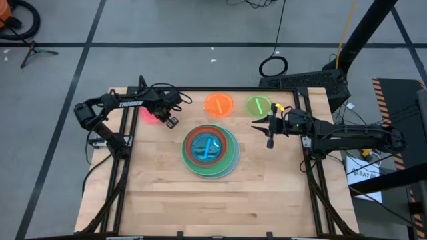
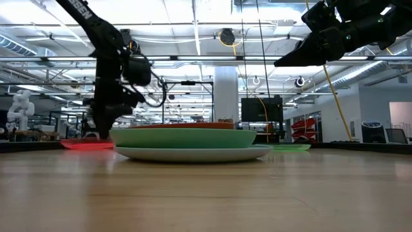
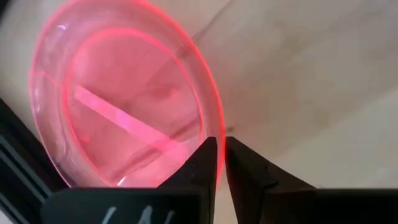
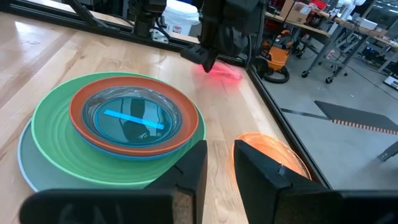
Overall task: Stack plastic plates
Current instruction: Stack the pink plate on top of the blue plate
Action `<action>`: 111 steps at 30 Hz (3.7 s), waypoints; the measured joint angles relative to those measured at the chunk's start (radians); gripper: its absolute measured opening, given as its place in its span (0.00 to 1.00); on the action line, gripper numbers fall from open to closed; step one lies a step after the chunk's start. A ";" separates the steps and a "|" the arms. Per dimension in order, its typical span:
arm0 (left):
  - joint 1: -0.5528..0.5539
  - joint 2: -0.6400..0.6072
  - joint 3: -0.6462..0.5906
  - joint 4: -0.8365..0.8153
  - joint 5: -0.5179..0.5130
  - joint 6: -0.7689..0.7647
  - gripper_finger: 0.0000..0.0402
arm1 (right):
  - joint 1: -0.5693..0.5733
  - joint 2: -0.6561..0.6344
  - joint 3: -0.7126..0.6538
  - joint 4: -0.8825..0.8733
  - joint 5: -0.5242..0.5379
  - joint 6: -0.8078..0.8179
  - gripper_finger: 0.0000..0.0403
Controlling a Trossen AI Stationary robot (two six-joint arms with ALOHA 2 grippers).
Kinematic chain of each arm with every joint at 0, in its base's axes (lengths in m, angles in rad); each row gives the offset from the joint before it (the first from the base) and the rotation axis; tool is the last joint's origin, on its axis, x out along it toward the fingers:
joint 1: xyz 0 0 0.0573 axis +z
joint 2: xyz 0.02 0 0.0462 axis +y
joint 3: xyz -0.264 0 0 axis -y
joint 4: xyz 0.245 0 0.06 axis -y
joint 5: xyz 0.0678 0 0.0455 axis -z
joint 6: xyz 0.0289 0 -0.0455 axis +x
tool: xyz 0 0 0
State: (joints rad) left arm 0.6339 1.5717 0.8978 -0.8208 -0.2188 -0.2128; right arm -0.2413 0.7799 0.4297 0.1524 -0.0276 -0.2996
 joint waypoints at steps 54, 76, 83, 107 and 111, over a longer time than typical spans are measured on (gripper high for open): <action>0.093 -0.104 -0.031 0.073 0.112 -0.021 0.39 | 0.000 0.000 0.000 -0.006 0.000 0.011 0.18; 0.034 0.116 -0.028 0.142 0.022 -0.028 0.39 | 0.001 0.000 0.000 -0.006 0.000 0.018 0.18; 0.022 0.119 -0.029 0.147 0.005 -0.035 0.24 | 0.001 0.000 0.000 -0.006 0.000 0.018 0.18; -0.167 -0.051 -0.032 0.060 -0.076 -0.094 0.01 | 0.001 0.000 0.000 -0.006 0.000 0.019 0.18; -0.216 -0.094 -0.032 0.054 -0.076 -0.063 0.01 | 0.001 0.000 0.000 -0.006 0.000 0.019 0.18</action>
State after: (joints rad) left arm 0.4182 1.4781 0.8654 -0.7667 -0.2947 -0.2762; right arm -0.2405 0.7795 0.4297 0.1459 -0.0273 -0.2810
